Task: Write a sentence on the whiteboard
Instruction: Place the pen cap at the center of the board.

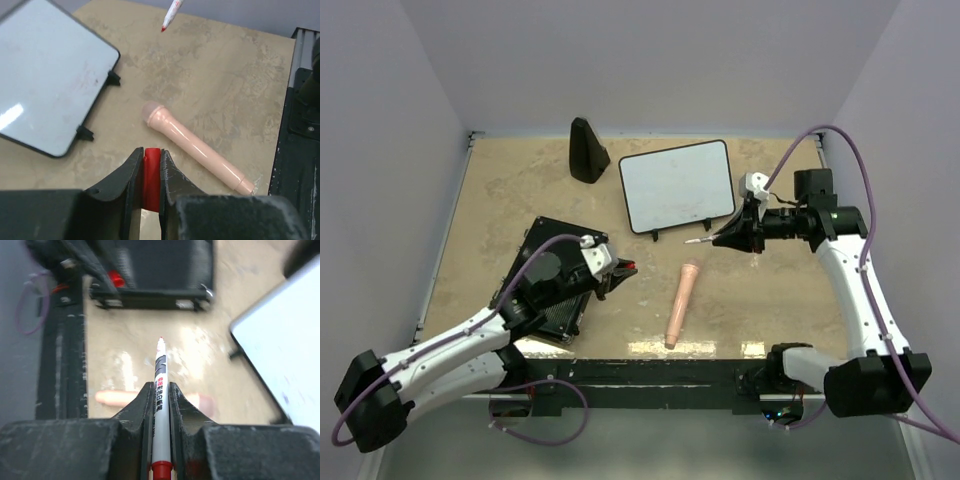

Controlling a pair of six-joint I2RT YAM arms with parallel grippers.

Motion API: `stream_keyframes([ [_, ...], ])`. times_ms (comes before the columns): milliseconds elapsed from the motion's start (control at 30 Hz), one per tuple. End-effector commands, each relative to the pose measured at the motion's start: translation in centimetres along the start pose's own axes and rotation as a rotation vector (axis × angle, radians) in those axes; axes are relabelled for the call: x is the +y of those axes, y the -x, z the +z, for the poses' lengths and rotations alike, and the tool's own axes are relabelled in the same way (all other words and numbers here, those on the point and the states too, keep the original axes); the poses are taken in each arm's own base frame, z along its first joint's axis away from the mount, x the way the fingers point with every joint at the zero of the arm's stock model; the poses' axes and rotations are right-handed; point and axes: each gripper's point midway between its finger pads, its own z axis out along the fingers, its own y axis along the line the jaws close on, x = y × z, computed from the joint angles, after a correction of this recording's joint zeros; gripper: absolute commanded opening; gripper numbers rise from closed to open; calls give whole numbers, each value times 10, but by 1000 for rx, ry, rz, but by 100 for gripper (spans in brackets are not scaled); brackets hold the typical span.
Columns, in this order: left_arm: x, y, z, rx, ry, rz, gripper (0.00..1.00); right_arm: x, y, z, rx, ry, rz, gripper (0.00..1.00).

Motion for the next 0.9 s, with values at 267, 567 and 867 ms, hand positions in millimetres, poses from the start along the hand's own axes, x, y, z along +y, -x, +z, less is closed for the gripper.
stream_keyframes([
  [267,4,-132,49,363,399,-641,0,-49,-11,-19,-73,-391,46,0],
  [567,38,-165,59,486,673,-558,25,-48,-17,-19,-69,-379,54,0],
  [867,43,-166,62,524,700,-530,43,-46,-18,-18,-66,-367,46,0],
])
